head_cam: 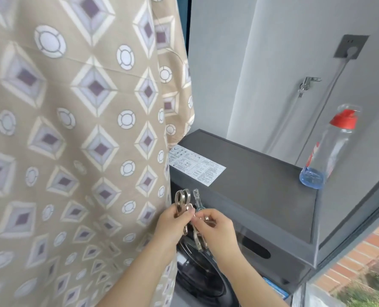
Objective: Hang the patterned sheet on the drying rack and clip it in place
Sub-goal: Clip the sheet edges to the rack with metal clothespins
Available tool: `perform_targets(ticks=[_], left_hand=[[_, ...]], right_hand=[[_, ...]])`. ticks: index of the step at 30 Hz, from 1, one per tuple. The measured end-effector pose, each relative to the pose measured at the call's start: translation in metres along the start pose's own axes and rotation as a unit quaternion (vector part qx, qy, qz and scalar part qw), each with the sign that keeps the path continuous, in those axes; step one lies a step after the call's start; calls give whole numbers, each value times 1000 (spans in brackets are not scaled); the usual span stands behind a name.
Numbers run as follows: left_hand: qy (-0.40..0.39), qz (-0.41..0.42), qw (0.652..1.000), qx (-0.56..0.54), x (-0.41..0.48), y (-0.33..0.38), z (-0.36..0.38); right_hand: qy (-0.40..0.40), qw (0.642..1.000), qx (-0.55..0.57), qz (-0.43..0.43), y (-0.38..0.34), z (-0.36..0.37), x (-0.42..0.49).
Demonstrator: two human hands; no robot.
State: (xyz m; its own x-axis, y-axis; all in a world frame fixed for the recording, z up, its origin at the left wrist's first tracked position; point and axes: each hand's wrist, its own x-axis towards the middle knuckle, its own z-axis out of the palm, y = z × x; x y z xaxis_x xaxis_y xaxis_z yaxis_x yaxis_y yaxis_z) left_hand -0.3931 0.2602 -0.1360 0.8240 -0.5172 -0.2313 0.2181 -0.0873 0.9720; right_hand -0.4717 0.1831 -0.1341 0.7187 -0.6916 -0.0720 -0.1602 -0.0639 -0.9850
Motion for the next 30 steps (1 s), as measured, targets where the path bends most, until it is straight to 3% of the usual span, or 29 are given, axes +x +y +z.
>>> perform_targets(ticks=[9, 14, 20, 27, 30], left_hand=[[52, -28, 993, -97, -23, 0, -29], [81, 3, 987, -141, -34, 8, -26], [120, 35, 981, -145, -41, 13, -36], [101, 88, 991, -18, -58, 28, -48], [109, 113, 987, 39, -63, 40, -55]], right_hand=[[-44, 980, 196, 4, -3, 11, -16], [-156, 974, 164, 2, -7, 5, -24], [-181, 977, 114, -9, -3, 2, -22], [-235, 970, 18, -55, -16, 13, -15], [-275, 960, 31, -34, -31, 20, -13]])
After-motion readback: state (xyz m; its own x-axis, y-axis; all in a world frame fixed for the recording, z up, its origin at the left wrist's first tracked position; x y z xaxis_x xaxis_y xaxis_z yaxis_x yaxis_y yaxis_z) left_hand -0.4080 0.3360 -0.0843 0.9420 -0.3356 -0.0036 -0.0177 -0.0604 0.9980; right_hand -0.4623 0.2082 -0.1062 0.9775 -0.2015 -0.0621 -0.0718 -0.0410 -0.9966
